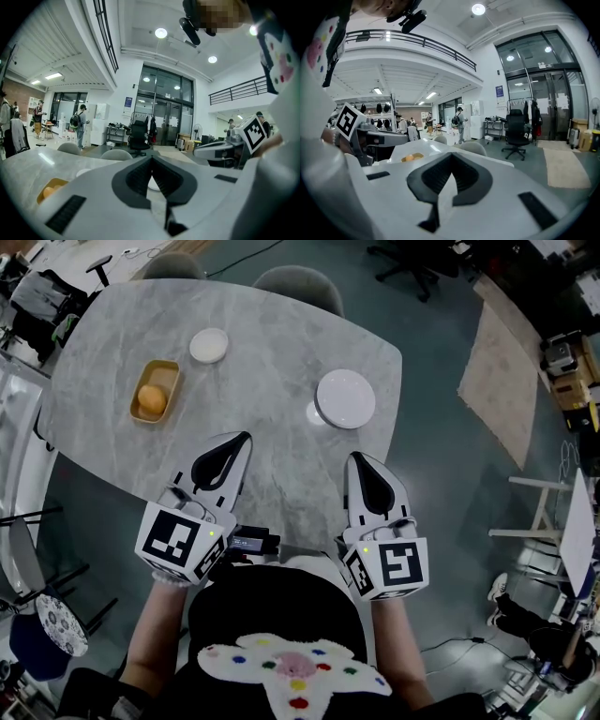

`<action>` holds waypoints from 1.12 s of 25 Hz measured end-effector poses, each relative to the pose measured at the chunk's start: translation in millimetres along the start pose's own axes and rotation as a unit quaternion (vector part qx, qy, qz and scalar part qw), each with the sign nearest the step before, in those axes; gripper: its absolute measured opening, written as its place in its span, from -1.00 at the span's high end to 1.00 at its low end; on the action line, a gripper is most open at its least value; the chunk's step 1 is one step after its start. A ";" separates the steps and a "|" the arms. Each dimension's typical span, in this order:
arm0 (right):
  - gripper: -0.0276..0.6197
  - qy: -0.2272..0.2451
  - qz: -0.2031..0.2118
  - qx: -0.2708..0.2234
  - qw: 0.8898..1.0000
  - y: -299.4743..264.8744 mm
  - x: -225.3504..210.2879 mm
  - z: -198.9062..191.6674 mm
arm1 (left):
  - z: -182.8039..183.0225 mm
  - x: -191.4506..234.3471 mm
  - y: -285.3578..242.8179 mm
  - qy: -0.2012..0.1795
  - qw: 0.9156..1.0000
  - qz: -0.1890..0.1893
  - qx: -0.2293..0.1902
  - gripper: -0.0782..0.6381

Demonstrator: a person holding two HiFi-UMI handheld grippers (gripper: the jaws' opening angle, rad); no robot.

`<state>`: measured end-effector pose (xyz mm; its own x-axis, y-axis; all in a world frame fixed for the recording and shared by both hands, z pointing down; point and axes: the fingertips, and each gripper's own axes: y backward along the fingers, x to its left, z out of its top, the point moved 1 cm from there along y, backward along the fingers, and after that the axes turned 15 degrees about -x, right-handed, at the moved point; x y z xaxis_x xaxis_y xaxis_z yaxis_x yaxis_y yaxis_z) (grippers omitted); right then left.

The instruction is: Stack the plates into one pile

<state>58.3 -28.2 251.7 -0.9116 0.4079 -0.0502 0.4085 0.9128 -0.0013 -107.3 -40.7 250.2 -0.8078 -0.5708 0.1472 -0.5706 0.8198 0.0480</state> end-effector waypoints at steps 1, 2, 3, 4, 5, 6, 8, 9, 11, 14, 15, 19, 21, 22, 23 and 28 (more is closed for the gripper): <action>0.91 0.001 0.000 0.000 1.000 0.0 -0.4 0.3 | -0.1 -0.2 -0.6 0.000 1.000 0.000 0.000 0.75; 0.91 0.001 0.000 -0.001 1.000 0.2 -1.0 0.6 | -0.3 -0.9 -1.1 0.001 1.000 0.000 -0.001 0.75; 0.91 0.002 -0.001 -0.001 1.000 0.4 -1.5 0.9 | -0.7 -1.6 -1.4 0.001 1.000 -0.001 -0.001 0.75; 0.91 0.002 -0.002 -0.002 1.000 0.6 -2.0 1.1 | -1.3 -2.2 -1.5 0.001 1.000 -0.002 -0.001 0.75; 0.91 0.002 -0.002 -0.002 1.000 0.7 -2.3 1.4 | -1.7 -2.7 -1.5 0.000 1.000 -0.003 -0.001 0.75; 0.91 0.003 -0.003 -0.003 1.000 0.7 -2.4 1.5 | -1.7 -3.1 -1.7 0.000 1.000 -0.004 -0.001 0.75; 0.91 0.004 -0.003 -0.003 1.000 0.9 -2.6 1.6 | -1.3 -3.3 -2.0 0.001 1.000 -0.005 0.000 0.75; 0.91 0.004 -0.004 -0.003 1.000 0.9 -2.5 1.6 | -1.2 -3.3 -2.0 0.001 1.000 -0.006 0.000 0.75; 0.91 0.005 -0.004 -0.004 1.000 0.8 -1.8 1.6 | -1.8 -2.7 -1.8 0.000 1.000 -0.007 -0.001 0.75; 0.91 0.006 -0.004 -0.005 1.000 0.5 -0.5 1.5 | -2.7 -1.6 -1.2 0.000 1.000 -0.008 -0.002 0.75; 0.91 0.006 -0.004 -0.005 1.000 0.4 -0.4 1.5 | -2.5 -1.5 -1.2 0.001 1.000 -0.007 -0.002 0.75; 0.91 0.007 -0.005 -0.004 1.000 1.0 -0.5 1.6 | -2.4 -2.5 -1.4 0.000 1.000 -0.009 -0.003 0.75; 0.91 0.008 -0.005 -0.004 1.000 1.5 -0.5 1.6 | -2.1 -3.5 -1.5 0.001 1.000 -0.010 -0.002 0.75; 0.91 0.008 -0.005 -0.004 1.000 1.7 -0.5 1.8 | -2.1 -3.8 -1.5 0.001 1.000 -0.010 -0.002 0.75; 0.91 0.008 -0.005 -0.004 1.000 1.8 -0.5 2.1 | -2.3 -4.0 -1.4 0.000 1.000 -0.011 -0.003 0.75; 0.91 0.008 -0.006 -0.003 1.000 1.9 -1.6 2.0 | -3.2 -3.3 -1.7 0.001 1.000 -0.009 -0.004 0.75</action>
<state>60.7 -27.1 249.8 -0.9175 0.3963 -0.0337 0.3964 0.9181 0.0040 -103.2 -40.1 252.8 -0.7966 -0.5860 0.1486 -0.5845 0.8093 0.0583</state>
